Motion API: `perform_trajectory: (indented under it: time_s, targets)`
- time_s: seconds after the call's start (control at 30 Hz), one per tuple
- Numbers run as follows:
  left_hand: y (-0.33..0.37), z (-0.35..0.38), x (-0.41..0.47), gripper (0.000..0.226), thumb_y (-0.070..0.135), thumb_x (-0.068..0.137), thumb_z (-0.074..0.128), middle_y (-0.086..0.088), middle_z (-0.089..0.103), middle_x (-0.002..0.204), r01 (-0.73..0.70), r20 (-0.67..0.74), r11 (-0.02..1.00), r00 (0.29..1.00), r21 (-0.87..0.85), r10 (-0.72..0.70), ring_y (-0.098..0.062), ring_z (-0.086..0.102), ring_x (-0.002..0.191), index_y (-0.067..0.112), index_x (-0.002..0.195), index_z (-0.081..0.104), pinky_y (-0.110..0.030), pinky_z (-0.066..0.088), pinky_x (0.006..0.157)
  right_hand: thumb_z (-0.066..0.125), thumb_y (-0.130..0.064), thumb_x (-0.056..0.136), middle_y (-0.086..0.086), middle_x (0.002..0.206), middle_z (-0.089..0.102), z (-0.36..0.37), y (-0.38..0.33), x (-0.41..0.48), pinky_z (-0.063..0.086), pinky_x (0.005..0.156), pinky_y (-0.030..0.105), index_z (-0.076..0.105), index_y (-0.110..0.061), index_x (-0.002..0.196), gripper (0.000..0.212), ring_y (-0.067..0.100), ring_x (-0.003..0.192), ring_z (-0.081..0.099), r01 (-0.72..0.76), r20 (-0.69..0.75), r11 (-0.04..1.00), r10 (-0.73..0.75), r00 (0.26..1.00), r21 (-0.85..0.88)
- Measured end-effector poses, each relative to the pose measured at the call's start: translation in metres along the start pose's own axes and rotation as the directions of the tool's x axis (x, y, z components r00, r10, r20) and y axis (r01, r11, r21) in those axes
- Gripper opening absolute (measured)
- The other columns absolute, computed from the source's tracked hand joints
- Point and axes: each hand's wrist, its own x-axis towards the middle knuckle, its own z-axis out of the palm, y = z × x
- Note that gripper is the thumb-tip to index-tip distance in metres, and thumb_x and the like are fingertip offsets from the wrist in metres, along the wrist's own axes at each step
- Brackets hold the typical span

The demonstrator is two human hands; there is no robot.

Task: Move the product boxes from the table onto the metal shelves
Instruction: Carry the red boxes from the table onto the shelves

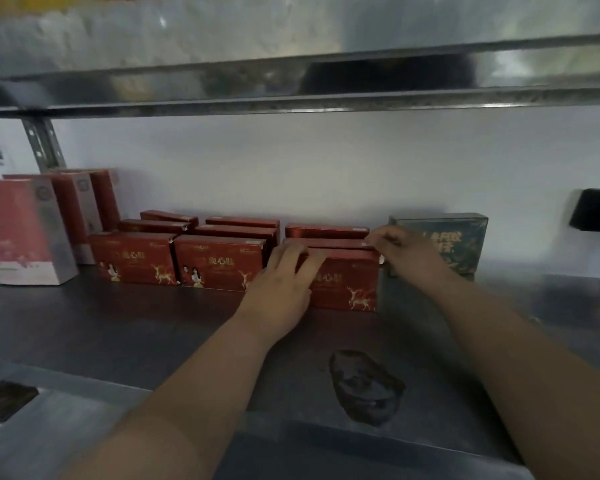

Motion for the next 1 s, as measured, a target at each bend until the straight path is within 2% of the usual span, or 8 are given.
perform_trajectory:
  time_s: [0.17, 0.37, 0.43, 0.53, 0.67, 0.8, 0.9, 1.0]
  targets:
    - [-0.004, 0.002, -0.005, 0.044, 0.008, 0.082, 0.064, -0.013, 0.037, 0.147, -0.016, -0.009, 1.0, 1.0, -0.026, 0.016, -0.038, 0.023, 0.146, 0.018, 0.123, 0.054, -0.055, 0.054, 0.087, 0.05, -0.044, 0.103, -0.022, 0.098, 0.069, 0.005, -0.007, -0.012, 0.044, 0.071, 0.013, 0.077, -0.031, 0.102, 0.03, -0.007, 0.088, 0.061, -0.049, 0.002, 0.993, 0.049, 0.999, 0.107]
    - [-0.005, -0.001, -0.006, 0.038, 0.015, 0.082, 0.062, -0.008, 0.038, 0.149, -0.007, -0.007, 0.999, 1.0, -0.039, 0.007, -0.033, 0.022, 0.145, 0.019, 0.119, 0.057, -0.051, 0.058, 0.079, 0.054, -0.044, 0.102, -0.024, 0.103, 0.07, 0.004, -0.002, -0.016, 0.055, 0.089, 0.026, 0.076, -0.034, 0.106, 0.025, -0.002, 0.099, 0.065, -0.096, 0.027, 0.973, 0.093, 0.995, 0.208]
    - [-0.005, -0.001, -0.006, 0.037, 0.015, 0.083, 0.061, -0.007, 0.036, 0.149, -0.006, 0.002, 0.999, 1.0, -0.042, 0.006, -0.031, 0.019, 0.147, 0.02, 0.119, 0.055, -0.049, 0.059, 0.076, 0.055, -0.04, 0.102, -0.019, 0.109, 0.07, 0.004, -0.001, -0.014, 0.054, 0.084, 0.018, 0.076, -0.031, 0.106, 0.023, -0.003, 0.1, 0.063, -0.11, 0.028, 0.967, 0.106, 0.994, 0.229]
    - [-0.005, -0.002, -0.006, 0.038, 0.016, 0.084, 0.06, -0.006, 0.032, 0.152, 0.006, 0.024, 0.999, 1.0, -0.047, -0.005, -0.03, 0.014, 0.149, 0.021, 0.121, 0.054, -0.047, 0.059, 0.079, 0.063, -0.041, 0.096, -0.011, 0.107, 0.074, 0.006, 0.0, -0.009, 0.056, 0.082, 0.027, 0.077, -0.029, 0.102, 0.02, 0.008, 0.103, 0.068, -0.165, 0.023, 0.937, 0.166, 0.986, 0.308]
    - [-0.004, -0.004, -0.007, 0.039, 0.017, 0.087, 0.059, -0.005, 0.026, 0.156, 0.02, 0.044, 0.998, 0.999, -0.065, -0.017, -0.028, 0.007, 0.151, 0.021, 0.125, 0.053, -0.043, 0.057, 0.087, 0.069, -0.02, 0.095, 0.006, 0.103, 0.076, 0.006, -0.006, -0.003, 0.058, 0.064, 0.028, 0.077, -0.015, 0.102, 0.011, 0.017, 0.092, 0.073, -0.307, 0.104, 0.792, 0.299, 0.949, 0.528]
    - [-0.003, -0.005, -0.008, 0.038, 0.016, 0.087, 0.059, -0.004, 0.027, 0.156, 0.017, 0.035, 0.995, 0.999, -0.098, -0.014, -0.028, 0.009, 0.151, 0.02, 0.124, 0.054, -0.041, 0.057, 0.085, 0.071, -0.015, 0.093, 0.001, 0.087, 0.077, 0.003, -0.002, 0.002, 0.056, 0.062, 0.027, 0.077, -0.014, 0.098, 0.008, 0.014, 0.081, 0.073, -0.348, 0.111, 0.752, 0.348, 0.931, 0.56]
    - [-0.003, -0.005, -0.008, 0.036, 0.016, 0.087, 0.06, -0.004, 0.029, 0.156, 0.012, 0.021, 0.993, 1.0, -0.115, -0.009, -0.027, 0.011, 0.15, 0.019, 0.123, 0.055, -0.04, 0.057, 0.086, 0.071, -0.019, 0.094, -0.001, 0.089, 0.078, 0.001, 0.003, 0.004, 0.056, 0.063, 0.026, 0.077, -0.015, 0.101, 0.01, 0.015, 0.085, 0.073, -0.335, 0.076, 0.78, 0.349, 0.934, 0.528]
    - [-0.004, -0.004, -0.007, 0.036, 0.014, 0.086, 0.061, -0.004, 0.031, 0.155, 0.005, 0.008, 0.992, 1.0, -0.126, -0.004, -0.027, 0.012, 0.15, 0.019, 0.121, 0.056, -0.042, 0.058, 0.085, 0.068, -0.019, 0.096, -0.003, 0.087, 0.078, 0.004, 0.003, 0.005, 0.054, 0.057, 0.019, 0.077, -0.015, 0.103, 0.011, 0.006, 0.075, 0.072, -0.323, 0.063, 0.788, 0.343, 0.937, 0.523]
